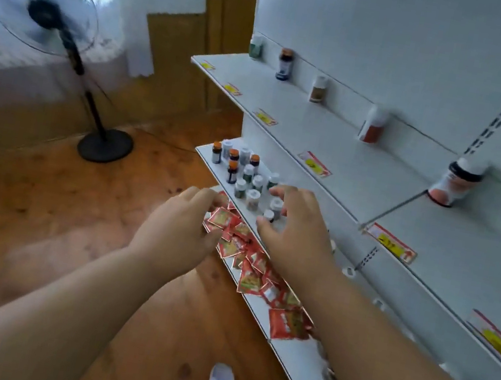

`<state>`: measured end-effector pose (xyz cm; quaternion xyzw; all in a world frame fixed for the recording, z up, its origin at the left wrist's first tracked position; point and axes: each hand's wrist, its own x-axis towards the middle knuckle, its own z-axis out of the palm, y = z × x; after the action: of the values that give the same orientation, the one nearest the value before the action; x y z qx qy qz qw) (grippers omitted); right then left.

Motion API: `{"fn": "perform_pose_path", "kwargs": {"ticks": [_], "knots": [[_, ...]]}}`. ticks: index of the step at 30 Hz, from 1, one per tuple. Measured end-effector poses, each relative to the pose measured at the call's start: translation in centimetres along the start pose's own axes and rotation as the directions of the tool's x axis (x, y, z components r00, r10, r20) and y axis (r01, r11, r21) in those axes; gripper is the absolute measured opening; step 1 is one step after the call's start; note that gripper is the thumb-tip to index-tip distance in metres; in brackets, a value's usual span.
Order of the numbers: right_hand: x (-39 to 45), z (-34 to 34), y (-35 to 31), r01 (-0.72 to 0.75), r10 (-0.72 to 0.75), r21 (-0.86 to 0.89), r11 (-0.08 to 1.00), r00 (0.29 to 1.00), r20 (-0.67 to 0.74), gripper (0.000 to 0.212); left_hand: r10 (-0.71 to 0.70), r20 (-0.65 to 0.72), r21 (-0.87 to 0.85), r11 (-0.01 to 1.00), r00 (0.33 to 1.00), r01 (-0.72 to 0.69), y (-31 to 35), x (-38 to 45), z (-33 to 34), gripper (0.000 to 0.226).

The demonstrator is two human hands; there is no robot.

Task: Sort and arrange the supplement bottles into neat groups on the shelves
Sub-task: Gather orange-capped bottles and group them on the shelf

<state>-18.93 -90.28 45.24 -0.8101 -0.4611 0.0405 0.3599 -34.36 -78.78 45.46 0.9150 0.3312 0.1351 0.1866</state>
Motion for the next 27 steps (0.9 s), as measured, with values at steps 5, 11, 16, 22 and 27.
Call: {"fn": "perform_pose_path", "kwargs": {"ticks": [5, 11, 16, 22, 27], "knots": [[10.7, 6.7, -1.3, 0.006, -0.01, 0.026, 1.0, 0.988, 0.154, 0.04, -0.1, 0.06, 0.07, 0.993, 0.993, 0.096, -7.3, 7.8, -1.7, 0.044], [22.5, 16.4, -3.8, -0.01, 0.005, 0.018, 1.0, 0.97, 0.244, 0.042, -0.153, 0.084, 0.122, 0.982, 0.985, 0.142, -17.8, 17.1, -3.7, 0.044], [30.7, 25.2, -3.9, -0.181, 0.175, 0.013, 0.983, 0.966, 0.191, 0.042, -0.046, 0.159, 0.099, 0.995, 0.986, 0.03, -26.9, 27.5, -2.5, 0.044], [38.8, 32.8, -3.5, -0.391, 0.386, 0.059, 0.918, 0.919, 0.084, 0.038, 0.069, 0.322, 0.087, 0.991, 0.944, -0.101, -35.3, 40.5, -1.4, 0.034], [44.6, 40.4, 1.4, -0.522, 0.513, 0.179, 0.834, 0.853, 0.097, 0.038, 0.099, 0.393, 0.003, 0.994, 0.914, -0.11, -40.1, 49.7, 5.8, 0.028]]}}
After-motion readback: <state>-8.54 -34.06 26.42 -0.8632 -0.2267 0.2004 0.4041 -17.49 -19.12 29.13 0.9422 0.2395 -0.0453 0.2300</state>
